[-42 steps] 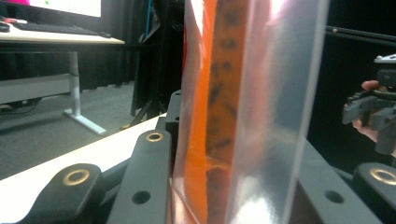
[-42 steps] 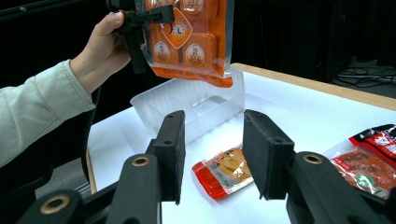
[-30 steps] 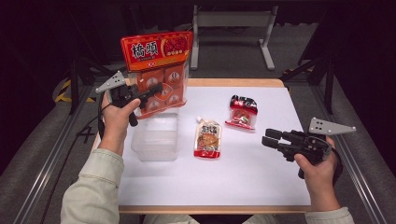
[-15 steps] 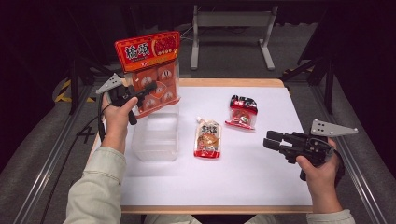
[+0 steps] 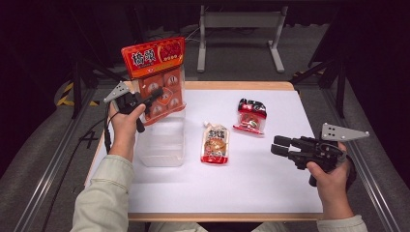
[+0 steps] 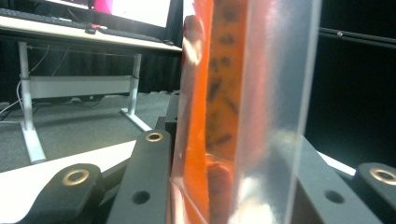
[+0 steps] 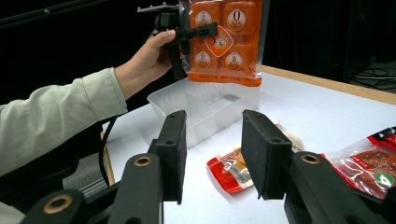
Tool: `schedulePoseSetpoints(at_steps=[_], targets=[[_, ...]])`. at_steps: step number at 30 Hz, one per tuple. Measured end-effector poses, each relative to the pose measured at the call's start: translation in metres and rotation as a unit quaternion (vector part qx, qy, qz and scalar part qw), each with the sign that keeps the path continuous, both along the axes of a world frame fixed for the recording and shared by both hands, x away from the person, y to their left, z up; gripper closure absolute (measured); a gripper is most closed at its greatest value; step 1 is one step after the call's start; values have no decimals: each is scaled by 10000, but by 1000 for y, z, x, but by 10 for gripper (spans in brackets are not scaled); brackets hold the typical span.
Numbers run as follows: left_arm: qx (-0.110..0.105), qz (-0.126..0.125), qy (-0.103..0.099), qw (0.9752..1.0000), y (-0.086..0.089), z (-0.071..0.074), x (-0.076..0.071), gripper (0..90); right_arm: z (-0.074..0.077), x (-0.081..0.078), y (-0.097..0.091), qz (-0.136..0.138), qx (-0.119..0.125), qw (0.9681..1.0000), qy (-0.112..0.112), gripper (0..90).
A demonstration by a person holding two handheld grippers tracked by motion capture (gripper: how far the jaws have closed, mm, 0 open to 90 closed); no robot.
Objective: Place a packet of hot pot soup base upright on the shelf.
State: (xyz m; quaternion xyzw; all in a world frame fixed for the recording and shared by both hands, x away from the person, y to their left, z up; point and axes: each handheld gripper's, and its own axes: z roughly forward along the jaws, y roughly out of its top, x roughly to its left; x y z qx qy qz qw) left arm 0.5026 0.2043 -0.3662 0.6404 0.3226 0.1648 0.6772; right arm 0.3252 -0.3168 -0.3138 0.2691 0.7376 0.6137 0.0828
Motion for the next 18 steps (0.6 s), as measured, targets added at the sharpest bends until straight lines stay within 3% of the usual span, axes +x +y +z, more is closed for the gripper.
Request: schedulePoseSetpoints(at_steps=[3, 10, 14, 16, 18], targets=[[141, 3, -33, 9999, -3, 0, 0, 708, 0, 1, 1, 125, 99, 9999, 10, 609], [182, 67, -16, 9998, -3, 0, 2, 708, 0, 1, 2, 186, 88, 9998, -8, 608], [324, 42, 194, 9993, -1, 1, 2, 708, -1, 1, 2, 199, 87, 9998, 1, 607], [606, 37, 304, 9977, -1, 2, 2, 707, -2, 1, 3, 210, 74, 9998, -1, 607], [675, 37, 339, 9971, -1, 3, 2, 707, -2, 1, 4, 226, 62, 9997, -11, 607]])
